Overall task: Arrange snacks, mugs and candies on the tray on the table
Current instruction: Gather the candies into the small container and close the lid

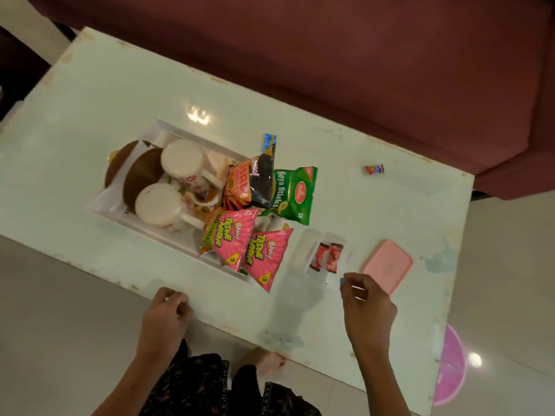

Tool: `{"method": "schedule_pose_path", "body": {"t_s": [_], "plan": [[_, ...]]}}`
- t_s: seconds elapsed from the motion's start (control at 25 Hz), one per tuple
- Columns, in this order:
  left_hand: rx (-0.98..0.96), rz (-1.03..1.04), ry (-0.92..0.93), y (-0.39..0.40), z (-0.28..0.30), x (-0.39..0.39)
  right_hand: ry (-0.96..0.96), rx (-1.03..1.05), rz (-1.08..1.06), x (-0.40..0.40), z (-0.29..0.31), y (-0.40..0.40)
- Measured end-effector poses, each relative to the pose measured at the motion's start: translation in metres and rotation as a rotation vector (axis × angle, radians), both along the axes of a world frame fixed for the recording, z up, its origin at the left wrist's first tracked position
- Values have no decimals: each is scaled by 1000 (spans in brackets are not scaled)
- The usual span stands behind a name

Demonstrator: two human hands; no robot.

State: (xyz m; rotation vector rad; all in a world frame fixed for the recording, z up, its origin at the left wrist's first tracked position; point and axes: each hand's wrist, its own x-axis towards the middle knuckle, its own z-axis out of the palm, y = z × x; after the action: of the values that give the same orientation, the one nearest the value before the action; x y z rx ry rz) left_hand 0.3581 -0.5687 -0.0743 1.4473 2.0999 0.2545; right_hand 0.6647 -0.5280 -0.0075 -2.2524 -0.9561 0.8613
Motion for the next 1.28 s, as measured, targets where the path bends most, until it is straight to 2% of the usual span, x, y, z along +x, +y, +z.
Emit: {"method": "schedule_pose_path", "body": {"t_s": [0.2,0.28,0.36,0.52,0.64,0.8,0.96,1.08,1.2,1.28], "plan": [[62,-234,-422,-12,40,116,51,-32,-21,7,-8,-4],[148,-301,-503,7,51,165,57,-13,-17,9,-8,2],[220,-347,-438,35,54,203,43,20,-9,13,-8,13],[46,-413,-220,76,42,232,-10,131,-27,27,-15,53],[24,-400,-245,87,45,230,-89,142,29,44,-31,103],[228,-353,-417,106,74,212,-216,-63,294,62,-53,178],[351,-427,-546,144,109,186,-248,-113,357,66,-65,221],[501,-405,-586,191,125,150,-384,-160,453,57,-73,224],[535,-182,-493,270,124,114,-504,-99,436,37,-75,209],[351,-123,-361,326,105,99,-519,-125,415,27,-74,199]]}}
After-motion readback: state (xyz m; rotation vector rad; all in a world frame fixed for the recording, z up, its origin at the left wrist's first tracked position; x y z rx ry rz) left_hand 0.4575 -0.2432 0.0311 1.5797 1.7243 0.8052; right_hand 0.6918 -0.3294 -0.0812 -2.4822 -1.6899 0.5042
